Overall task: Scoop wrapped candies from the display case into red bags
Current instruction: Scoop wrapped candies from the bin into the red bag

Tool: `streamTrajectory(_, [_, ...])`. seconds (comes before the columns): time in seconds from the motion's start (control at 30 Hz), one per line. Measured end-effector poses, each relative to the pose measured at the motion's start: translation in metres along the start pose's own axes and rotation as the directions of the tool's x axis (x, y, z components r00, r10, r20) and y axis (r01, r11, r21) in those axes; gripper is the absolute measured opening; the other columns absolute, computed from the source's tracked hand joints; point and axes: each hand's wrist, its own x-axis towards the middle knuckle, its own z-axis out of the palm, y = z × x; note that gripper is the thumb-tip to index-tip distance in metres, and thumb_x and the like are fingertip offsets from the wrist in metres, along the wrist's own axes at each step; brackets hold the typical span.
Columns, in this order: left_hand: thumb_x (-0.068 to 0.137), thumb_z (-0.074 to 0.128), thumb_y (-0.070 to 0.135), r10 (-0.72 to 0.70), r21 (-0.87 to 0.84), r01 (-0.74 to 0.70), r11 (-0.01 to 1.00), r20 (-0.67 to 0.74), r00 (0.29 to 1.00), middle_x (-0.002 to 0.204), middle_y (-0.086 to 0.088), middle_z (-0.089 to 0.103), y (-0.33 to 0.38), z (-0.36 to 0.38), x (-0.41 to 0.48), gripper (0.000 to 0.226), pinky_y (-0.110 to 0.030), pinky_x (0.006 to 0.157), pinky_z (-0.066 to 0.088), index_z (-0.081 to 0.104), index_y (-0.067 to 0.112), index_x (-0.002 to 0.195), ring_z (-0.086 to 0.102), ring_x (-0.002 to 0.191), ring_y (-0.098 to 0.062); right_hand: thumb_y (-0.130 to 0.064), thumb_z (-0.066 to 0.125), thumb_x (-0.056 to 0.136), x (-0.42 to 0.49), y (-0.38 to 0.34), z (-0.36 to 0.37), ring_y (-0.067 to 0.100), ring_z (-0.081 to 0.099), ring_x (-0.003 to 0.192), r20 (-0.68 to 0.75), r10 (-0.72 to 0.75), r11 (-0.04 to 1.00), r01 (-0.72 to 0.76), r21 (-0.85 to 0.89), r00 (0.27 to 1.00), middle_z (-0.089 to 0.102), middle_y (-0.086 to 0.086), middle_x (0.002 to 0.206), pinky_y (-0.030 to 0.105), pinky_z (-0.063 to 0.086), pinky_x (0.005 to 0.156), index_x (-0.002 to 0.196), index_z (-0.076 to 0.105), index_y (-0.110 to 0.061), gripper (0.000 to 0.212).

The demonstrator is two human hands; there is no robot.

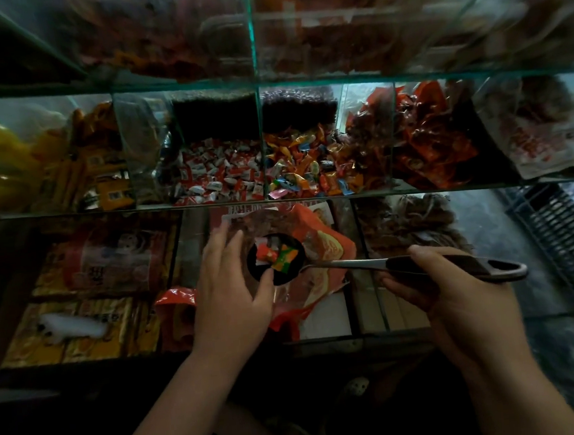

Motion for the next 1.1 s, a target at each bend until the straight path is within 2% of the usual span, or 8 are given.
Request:
streamTrajectory(0.1, [0.101,0.053,0.046,0.041,0.07,-0.049,0.996,0.109,0.993,0.167,0.008,0.02,0.007,0.004,0.008,0.066,-0.035,0.125,0.007,0.03,0.023,0.158,0.007,0.156,-0.013,-0.007,0.082,0.071,-0.007,-0.011,-0.001,0.043,0.077,0.079,0.076,0.014,1.0,-0.015,0.012,0.997,0.076,0.026,0.083,0.037,0.063,0.069,0.074,0.078,-0.008,0.005])
streamTrajectory(0.2, [0.103,0.045,0.05,-0.003,0.079,-0.01,0.997,0.161,0.987,0.167,0.003,0.022,0.013,0.012,0.014,0.063,-0.037,0.126,0.008,0.032,0.022,0.159,0.011,0.155,-0.017,-0.01,0.086,0.057,-0.011,-0.015,-0.002,0.044,0.077,0.079,0.089,0.014,0.999,-0.017,0.027,0.996,0.075,0.028,0.084,0.037,0.063,0.069,0.078,0.077,-0.004,0.023])
streamTrajectory(0.3, [0.105,0.042,0.048,-0.003,0.089,-0.011,0.996,0.148,0.989,0.166,0.002,0.024,0.016,0.016,0.016,0.06,-0.037,0.126,0.012,0.035,0.02,0.157,0.014,0.154,-0.017,-0.014,0.088,0.053,-0.018,-0.019,0.001,0.044,0.077,0.078,0.11,-0.024,0.999,0.019,0.047,0.994,0.075,0.027,0.081,0.038,0.063,0.071,0.078,0.078,-0.006,0.028])
streamTrajectory(0.47, [0.101,0.034,0.052,0.065,0.104,-0.073,0.992,0.072,0.995,0.165,0.003,0.029,0.023,0.015,0.017,0.063,-0.023,0.121,-0.009,0.041,0.019,0.154,0.014,0.154,-0.011,-0.014,0.086,0.06,-0.022,-0.022,-0.004,0.045,0.076,0.075,0.107,-0.074,0.997,0.07,0.04,0.991,0.074,0.028,0.08,0.039,0.063,0.069,0.076,0.076,-0.005,0.021])
streamTrajectory(0.57, [0.101,0.039,0.049,0.08,0.072,-0.081,0.994,0.018,0.997,0.165,0.004,0.029,0.028,0.013,0.02,0.06,-0.033,0.125,0.001,0.042,0.019,0.153,0.013,0.155,-0.012,-0.014,0.089,0.062,-0.023,-0.027,-0.002,0.043,0.077,0.075,0.107,-0.089,0.996,0.086,0.034,0.99,0.075,0.026,0.08,0.039,0.063,0.068,0.073,0.075,-0.007,0.019])
streamTrajectory(0.73, [0.104,0.051,0.04,0.093,0.009,-0.093,0.996,0.01,0.996,0.165,0.006,0.024,0.036,0.014,0.041,0.056,-0.032,0.119,0.01,0.037,0.021,0.155,0.012,0.153,-0.01,-0.017,0.078,0.075,-0.017,-0.039,-0.004,0.038,0.079,0.077,0.141,-0.157,0.987,0.162,-0.023,0.977,0.078,0.019,0.082,0.036,0.064,0.069,0.076,0.079,-0.014,0.004])
streamTrajectory(0.93, [0.1,0.042,0.054,0.197,-0.072,-0.196,0.978,0.003,0.98,0.165,0.011,0.021,0.059,0.011,0.072,0.066,-0.026,0.118,0.007,0.03,0.025,0.158,0.009,0.151,-0.002,-0.019,0.074,0.072,0.004,-0.062,0.001,0.032,0.079,0.072,0.07,-0.12,0.989,0.113,0.096,0.99,0.078,0.012,0.075,0.029,0.062,0.061,0.069,0.079,-0.019,0.005])
streamTrajectory(1.1, [0.099,0.042,0.06,0.11,-0.263,-0.11,0.959,-0.016,0.994,0.169,0.007,0.016,0.072,0.008,0.092,0.074,-0.034,0.123,0.016,0.018,0.029,0.162,0.011,0.154,-0.007,-0.013,0.068,0.09,0.033,-0.062,0.015,0.021,0.078,0.066,-0.005,-0.148,0.964,0.146,0.22,0.989,0.077,0.005,0.068,0.021,0.06,0.055,0.069,0.075,-0.022,0.024])
